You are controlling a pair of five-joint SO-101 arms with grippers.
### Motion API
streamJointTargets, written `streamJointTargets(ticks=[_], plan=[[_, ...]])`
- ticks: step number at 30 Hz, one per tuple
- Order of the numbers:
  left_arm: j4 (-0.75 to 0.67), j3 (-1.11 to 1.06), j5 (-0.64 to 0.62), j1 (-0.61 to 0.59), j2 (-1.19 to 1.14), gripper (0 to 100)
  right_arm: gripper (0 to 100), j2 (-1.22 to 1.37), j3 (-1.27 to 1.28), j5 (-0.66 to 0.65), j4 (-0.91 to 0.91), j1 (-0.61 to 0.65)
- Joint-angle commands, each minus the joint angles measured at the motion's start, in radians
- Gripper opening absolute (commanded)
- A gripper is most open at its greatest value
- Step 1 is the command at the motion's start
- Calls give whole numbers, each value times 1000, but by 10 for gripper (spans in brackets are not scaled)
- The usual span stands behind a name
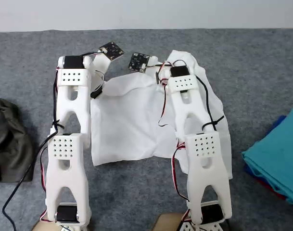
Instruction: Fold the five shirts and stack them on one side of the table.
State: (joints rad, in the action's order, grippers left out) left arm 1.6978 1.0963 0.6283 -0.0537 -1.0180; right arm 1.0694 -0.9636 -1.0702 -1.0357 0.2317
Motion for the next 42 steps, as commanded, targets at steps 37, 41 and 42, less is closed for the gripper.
streamJointTargets(ticks=[37,41,42], plan=[[60,54,29,6,29,4,12,-27,-586,-92,-760,-51],[60,27,83,-2,66,4,11,-31,-591,-92,-763,-64],[60,1,104,-2,89,4,11,-41,-589,-92,-763,-68]])
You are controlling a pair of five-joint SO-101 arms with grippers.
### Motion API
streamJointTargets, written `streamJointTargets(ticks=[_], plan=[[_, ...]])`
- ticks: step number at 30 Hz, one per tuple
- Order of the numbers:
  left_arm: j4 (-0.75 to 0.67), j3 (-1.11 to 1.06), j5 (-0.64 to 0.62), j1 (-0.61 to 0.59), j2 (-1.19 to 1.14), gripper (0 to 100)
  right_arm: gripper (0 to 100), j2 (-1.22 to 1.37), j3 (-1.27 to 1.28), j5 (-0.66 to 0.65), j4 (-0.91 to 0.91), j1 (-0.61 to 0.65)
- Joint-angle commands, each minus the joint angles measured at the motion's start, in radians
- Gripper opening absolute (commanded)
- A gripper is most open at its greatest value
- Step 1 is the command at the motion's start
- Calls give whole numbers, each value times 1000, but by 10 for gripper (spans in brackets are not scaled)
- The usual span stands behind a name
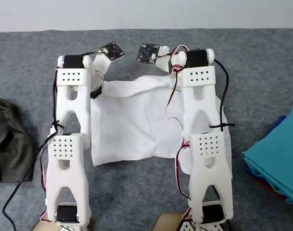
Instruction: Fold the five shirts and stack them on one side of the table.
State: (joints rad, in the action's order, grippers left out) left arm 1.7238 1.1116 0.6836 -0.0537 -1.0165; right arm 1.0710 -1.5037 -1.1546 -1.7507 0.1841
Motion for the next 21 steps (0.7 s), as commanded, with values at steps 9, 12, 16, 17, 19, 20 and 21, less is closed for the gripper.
streamJointTargets(ticks=[9,12,16,17,19,20,21], plan=[[32,-415,216,6,341,4,12,-315,284,-6,-50,-31],[32,-496,238,2,390,4,12,-455,493,-3,-48,-28],[32,-556,245,-2,427,4,12,-616,721,-3,-48,-30],[32,-567,245,0,431,4,12,-653,773,-2,-48,-30],[32,-585,259,3,439,4,12,-720,870,20,-48,-30],[32,-595,261,3,442,4,12,-753,921,28,-47,-28],[32,-605,267,5,446,4,12,-783,970,31,-47,-27]])
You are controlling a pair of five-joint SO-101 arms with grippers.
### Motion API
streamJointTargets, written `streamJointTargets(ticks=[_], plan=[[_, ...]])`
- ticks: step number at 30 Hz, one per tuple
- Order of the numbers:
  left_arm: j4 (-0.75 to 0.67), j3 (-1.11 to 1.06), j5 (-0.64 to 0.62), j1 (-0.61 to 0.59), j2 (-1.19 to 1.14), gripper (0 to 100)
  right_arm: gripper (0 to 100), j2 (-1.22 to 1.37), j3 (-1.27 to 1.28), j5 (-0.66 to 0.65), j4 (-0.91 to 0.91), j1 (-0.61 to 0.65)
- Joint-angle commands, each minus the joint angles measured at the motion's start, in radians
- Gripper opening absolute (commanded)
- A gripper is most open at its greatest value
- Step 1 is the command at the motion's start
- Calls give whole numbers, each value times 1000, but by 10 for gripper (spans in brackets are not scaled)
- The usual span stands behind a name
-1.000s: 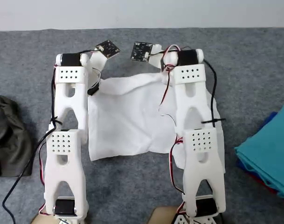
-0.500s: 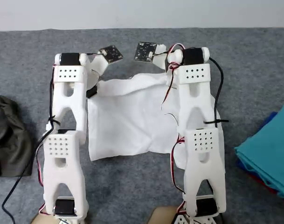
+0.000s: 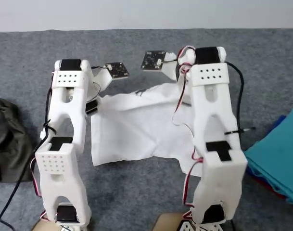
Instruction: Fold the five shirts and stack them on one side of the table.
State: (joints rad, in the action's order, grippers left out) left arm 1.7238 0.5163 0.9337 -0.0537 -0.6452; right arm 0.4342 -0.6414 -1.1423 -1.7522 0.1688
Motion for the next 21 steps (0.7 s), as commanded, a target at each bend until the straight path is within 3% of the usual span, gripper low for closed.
streamJointTargets(ticks=[1,21], plan=[[32,-25,28,5,78,4,12,-174,155,20,-45,-7],[32,-332,224,6,152,4,12,-460,687,77,-44,-2]])
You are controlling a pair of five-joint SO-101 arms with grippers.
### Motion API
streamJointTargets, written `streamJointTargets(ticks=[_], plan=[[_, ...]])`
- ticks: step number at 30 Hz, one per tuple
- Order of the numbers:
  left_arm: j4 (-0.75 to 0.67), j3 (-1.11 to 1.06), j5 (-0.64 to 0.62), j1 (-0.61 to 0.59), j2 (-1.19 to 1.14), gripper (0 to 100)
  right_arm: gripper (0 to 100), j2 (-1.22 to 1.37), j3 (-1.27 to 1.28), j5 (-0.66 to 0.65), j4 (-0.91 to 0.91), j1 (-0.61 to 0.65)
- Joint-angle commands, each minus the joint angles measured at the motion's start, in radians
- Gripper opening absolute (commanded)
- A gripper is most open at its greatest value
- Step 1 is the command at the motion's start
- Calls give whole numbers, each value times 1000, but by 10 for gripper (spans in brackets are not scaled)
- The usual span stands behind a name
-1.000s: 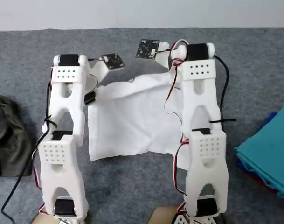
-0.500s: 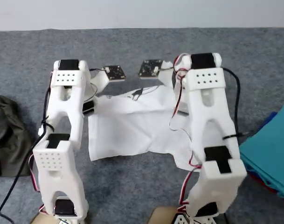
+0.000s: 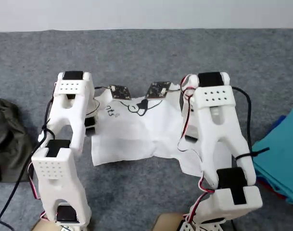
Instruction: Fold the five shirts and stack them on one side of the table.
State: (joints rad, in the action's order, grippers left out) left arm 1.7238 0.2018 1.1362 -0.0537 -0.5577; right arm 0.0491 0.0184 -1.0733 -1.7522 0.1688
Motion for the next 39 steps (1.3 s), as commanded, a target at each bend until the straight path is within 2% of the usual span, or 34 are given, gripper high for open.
streamJointTargets(ticks=[1,9,15,19,27,32,39], plan=[[32,-33,29,6,64,4,12,-87,48,8,-44,2],[32,-79,52,8,64,5,12,-124,132,14,-35,58],[32,-113,51,32,64,61,14,-131,129,61,-36,59],[32,-84,43,20,66,66,16,-133,127,141,-36,56],[31,13,-92,-11,66,171,16,-209,127,275,-36,56],[29,22,-138,-29,66,174,16,-285,132,353,-38,54],[31,22,-318,-31,143,173,16,-317,133,551,-38,42]])
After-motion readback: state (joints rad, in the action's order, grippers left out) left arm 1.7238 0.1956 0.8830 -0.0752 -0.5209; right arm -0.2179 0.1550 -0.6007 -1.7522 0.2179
